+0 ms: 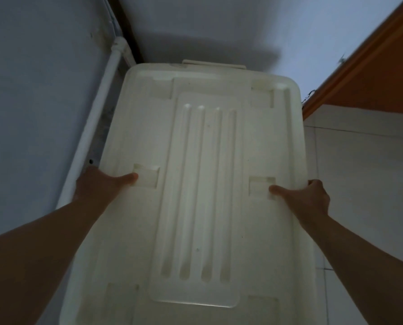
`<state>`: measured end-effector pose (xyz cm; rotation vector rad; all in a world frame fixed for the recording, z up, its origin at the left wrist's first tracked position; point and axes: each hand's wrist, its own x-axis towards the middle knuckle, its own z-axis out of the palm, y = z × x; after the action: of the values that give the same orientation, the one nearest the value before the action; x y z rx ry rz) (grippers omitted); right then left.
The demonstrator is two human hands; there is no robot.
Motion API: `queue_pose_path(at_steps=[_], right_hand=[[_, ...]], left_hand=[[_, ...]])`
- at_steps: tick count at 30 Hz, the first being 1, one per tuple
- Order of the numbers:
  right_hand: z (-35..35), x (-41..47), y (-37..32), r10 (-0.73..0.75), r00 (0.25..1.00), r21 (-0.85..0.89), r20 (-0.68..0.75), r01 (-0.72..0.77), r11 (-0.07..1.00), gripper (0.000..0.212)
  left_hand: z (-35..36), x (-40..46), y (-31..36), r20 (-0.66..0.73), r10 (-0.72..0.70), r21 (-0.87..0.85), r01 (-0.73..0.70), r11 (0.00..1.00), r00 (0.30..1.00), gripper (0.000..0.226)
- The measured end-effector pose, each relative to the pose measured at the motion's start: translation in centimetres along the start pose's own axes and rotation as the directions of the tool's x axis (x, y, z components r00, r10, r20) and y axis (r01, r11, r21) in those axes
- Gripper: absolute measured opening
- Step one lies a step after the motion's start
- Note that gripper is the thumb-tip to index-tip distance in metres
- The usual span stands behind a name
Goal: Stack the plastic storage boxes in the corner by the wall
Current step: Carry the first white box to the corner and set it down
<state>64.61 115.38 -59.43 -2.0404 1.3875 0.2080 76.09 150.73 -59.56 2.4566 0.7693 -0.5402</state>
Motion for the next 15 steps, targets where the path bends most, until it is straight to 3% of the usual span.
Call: queue_pose_path(at_steps=[15], right_hand=[[1.2, 0.2, -0.4, -0.008, 1.000, -0.015, 0.025, 0.009, 1.000, 0.096]], left_hand=[[1.5, 1.7, -0.5, -0.051, 0.014, 0.026, -0.013, 1.000, 0.999, 0.102]])
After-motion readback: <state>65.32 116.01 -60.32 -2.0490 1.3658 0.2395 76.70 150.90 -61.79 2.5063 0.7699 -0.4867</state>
